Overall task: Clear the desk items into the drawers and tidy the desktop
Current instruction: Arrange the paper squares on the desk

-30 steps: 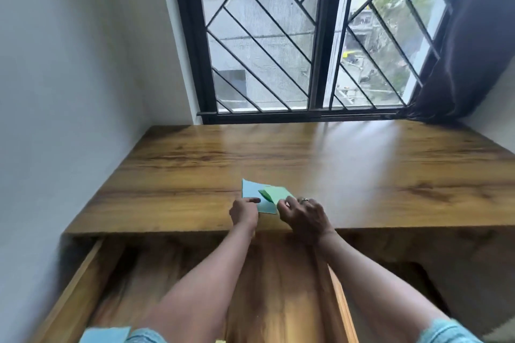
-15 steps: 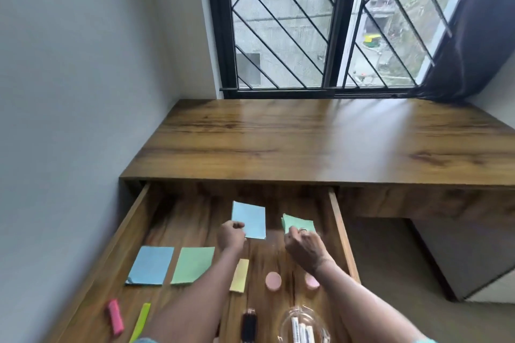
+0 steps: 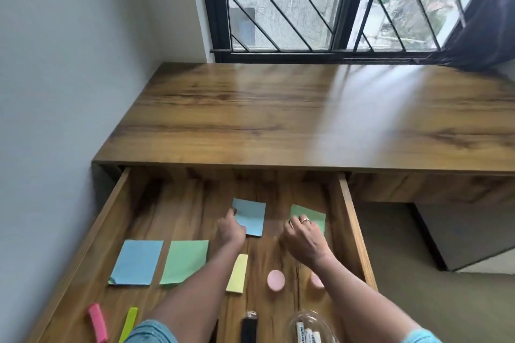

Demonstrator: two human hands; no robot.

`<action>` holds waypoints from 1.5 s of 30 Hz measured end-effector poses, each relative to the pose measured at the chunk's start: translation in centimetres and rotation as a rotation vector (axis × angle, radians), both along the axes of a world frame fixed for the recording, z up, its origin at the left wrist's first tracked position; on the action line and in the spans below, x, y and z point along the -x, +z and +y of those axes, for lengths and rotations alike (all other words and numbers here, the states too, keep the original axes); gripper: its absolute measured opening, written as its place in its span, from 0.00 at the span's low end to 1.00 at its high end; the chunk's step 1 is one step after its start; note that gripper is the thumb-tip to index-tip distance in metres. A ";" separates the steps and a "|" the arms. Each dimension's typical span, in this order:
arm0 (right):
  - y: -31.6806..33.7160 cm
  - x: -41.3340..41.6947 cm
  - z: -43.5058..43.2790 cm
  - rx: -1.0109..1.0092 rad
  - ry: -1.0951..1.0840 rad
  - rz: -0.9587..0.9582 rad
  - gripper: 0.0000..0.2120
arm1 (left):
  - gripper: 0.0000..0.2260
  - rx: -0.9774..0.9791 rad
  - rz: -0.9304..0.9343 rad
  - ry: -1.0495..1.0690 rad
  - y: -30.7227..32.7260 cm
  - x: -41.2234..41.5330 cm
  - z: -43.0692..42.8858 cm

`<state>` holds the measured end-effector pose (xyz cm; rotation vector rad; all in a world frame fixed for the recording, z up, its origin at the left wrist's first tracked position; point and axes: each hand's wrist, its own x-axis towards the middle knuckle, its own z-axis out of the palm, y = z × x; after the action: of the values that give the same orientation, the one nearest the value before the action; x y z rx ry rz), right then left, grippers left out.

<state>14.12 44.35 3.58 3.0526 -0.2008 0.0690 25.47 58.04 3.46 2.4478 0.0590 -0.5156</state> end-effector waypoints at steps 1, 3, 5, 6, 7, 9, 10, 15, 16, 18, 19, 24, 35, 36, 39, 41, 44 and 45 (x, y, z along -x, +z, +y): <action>0.0 0.3 -0.3 -0.033 -0.006 0.027 0.12 | 0.24 -0.041 -0.015 -0.010 0.2 0.1 0.1; 0.0 0.9 -0.9 -0.111 -0.004 0.120 0.16 | 0.23 -0.115 -0.043 -0.042 0.6 0.3 0.3; -0.1 1.4 -1.4 -0.186 -0.030 0.257 0.23 | 0.23 -0.173 -0.070 -0.094 0.5 0.5 0.5; 0.0 1.6 -1.6 -0.207 -0.048 0.323 0.25 | 0.24 -0.182 -0.079 -0.123 0.5 0.6 0.6; 0.0 1.7 -1.8 -0.217 -0.060 0.368 0.26 | 0.25 -0.189 -0.081 -0.156 0.4 0.8 0.7; -0.3 1.9 -2.1 -0.230 -0.072 0.406 0.26 | 0.24 -0.191 -0.097 -0.198 0.1 1.1 0.8; -0.4 1.9 -2.2 -0.236 -0.075 0.407 0.26 | 0.24 -0.188 -0.107 -0.211 0.0 1.3 0.8; -0.7 1.8 -2.3 -0.275 -0.129 0.339 0.22 | 0.24 -0.191 -0.153 -0.252 -0.1 1.5 1.1; -0.7 1.9 -2.2 -0.282 -0.141 0.323 0.22 | 0.24 -0.188 -0.164 -0.252 0.0 1.6 1.3; -0.7 2.1 -2.0 -0.287 -0.163 0.272 0.21 | 0.24 -0.184 -0.200 -0.250 0.6 1.9 1.5; -0.5 2.4 -1.8 -0.282 -0.166 0.236 0.21 | 0.24 -0.180 -0.213 -0.248 1.0 2.2 1.8; 0.9 4.2 0.1 -0.254 -0.158 0.025 0.16 | 0.19 -0.113 -0.265 -0.216 2.3 4.9 3.8; 4.4 15.3 10.2 -0.456 0.066 0.075 0.12 | 0.12 -0.177 -0.490 -0.390 5.7 17.5 14.1; 4.7 16.5 11.3 -0.456 0.086 0.110 0.13 | 0.13 -0.192 -0.503 -0.425 5.8 18.7 15.2; 5.4 19.0 13.4 -0.526 0.106 0.140 0.15 | 0.19 -0.222 -0.509 -0.511 5.6 21.4 18.3; 6.0 20.4 14.0 -0.496 0.109 0.130 0.15 | 0.28 -0.255 -0.514 -0.609 5.2 22.7 20.0; 6.5 22.0 14.1 -0.312 0.238 0.129 0.17 | 0.28 -0.337 -0.644 -0.731 5.6 24.0 21.1; 6.6 22.4 14.3 -0.260 0.280 0.112 0.17 | 0.24 -0.355 -0.623 -0.735 5.9 24.3 21.3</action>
<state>-8.28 58.60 10.19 3.3073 0.2449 -0.1211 1.18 79.34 9.34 2.8208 -1.1167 -0.0016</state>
